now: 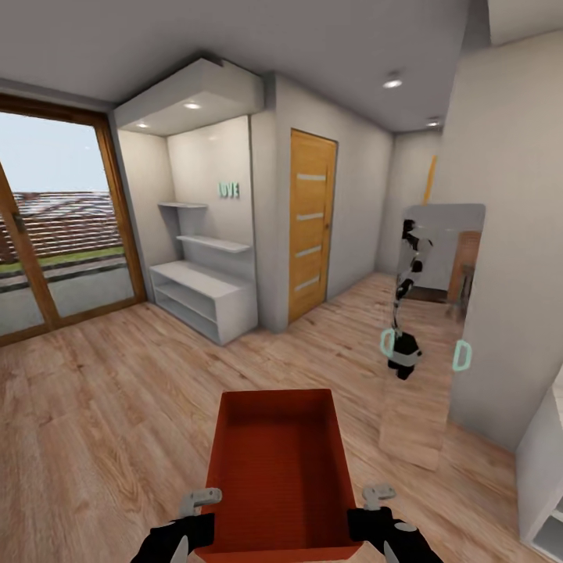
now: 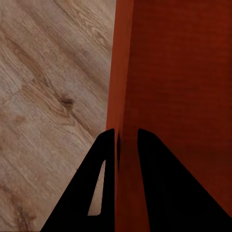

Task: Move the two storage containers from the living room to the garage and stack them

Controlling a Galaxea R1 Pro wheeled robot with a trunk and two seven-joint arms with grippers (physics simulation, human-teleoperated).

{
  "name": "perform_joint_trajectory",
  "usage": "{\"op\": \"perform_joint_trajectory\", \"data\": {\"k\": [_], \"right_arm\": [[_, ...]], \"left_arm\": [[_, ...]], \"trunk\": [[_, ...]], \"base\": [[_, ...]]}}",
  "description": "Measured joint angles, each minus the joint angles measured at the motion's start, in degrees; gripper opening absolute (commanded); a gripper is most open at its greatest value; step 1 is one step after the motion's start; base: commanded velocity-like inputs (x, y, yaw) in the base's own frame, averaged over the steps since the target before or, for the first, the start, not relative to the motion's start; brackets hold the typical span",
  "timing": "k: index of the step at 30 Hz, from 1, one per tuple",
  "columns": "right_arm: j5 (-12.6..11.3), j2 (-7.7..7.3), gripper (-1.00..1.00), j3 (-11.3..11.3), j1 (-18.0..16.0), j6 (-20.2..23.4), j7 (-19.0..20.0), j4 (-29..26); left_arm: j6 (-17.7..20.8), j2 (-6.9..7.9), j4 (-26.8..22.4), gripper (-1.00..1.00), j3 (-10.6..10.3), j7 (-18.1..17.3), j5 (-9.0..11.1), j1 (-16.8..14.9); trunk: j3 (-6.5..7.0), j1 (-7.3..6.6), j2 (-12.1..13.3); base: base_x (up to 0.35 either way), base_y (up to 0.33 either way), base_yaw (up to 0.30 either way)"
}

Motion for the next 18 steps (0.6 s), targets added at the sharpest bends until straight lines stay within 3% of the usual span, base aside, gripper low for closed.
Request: {"op": "perform_joint_trajectory", "data": {"k": [18], "right_arm": [[-0.14,-0.06,-1.0,0.04,0.01,-0.05,0.0,0.0]], "left_arm": [[-0.05,-0.06,0.0,-1.0,0.02,0.0,-0.09,-0.01]], "trunk": [[0.0,0.0,0.0]], "base": [[0.327,0.094,0.0]]}}
